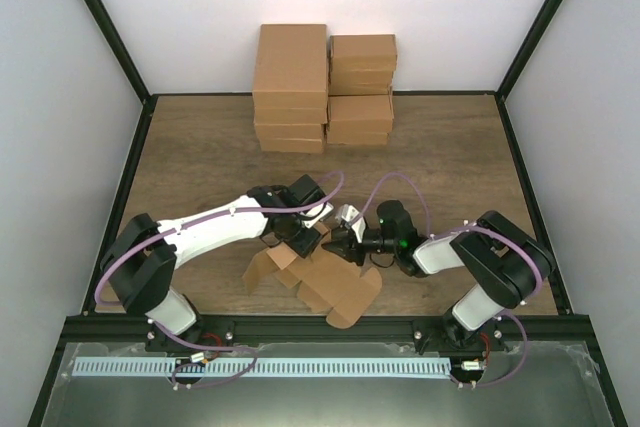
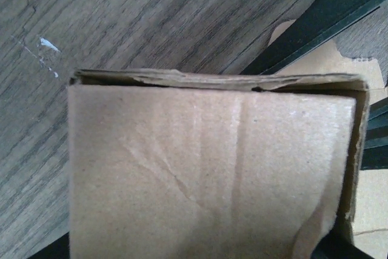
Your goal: Fold the paper box
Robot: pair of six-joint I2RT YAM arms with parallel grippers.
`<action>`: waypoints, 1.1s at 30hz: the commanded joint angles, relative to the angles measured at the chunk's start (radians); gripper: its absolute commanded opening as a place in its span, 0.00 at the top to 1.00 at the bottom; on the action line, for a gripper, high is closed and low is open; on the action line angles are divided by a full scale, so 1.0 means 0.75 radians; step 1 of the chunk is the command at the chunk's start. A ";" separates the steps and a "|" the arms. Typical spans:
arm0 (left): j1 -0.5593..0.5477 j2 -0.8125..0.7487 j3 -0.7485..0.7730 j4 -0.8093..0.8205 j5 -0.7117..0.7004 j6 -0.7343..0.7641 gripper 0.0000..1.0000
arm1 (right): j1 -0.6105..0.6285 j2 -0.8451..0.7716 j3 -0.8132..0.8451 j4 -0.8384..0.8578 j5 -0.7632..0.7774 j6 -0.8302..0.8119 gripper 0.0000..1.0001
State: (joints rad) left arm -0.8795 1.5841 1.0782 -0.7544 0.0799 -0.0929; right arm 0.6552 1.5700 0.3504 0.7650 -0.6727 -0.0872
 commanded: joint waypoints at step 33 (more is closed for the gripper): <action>0.042 -0.221 -0.033 0.148 0.279 -0.035 0.15 | 0.049 -0.046 0.032 0.042 0.240 0.002 0.99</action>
State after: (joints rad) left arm -0.8581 1.4292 1.0660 -0.6918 0.2295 -0.1158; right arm 0.6804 1.5528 0.3504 0.7731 -0.5072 -0.0784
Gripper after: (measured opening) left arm 0.858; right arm 0.039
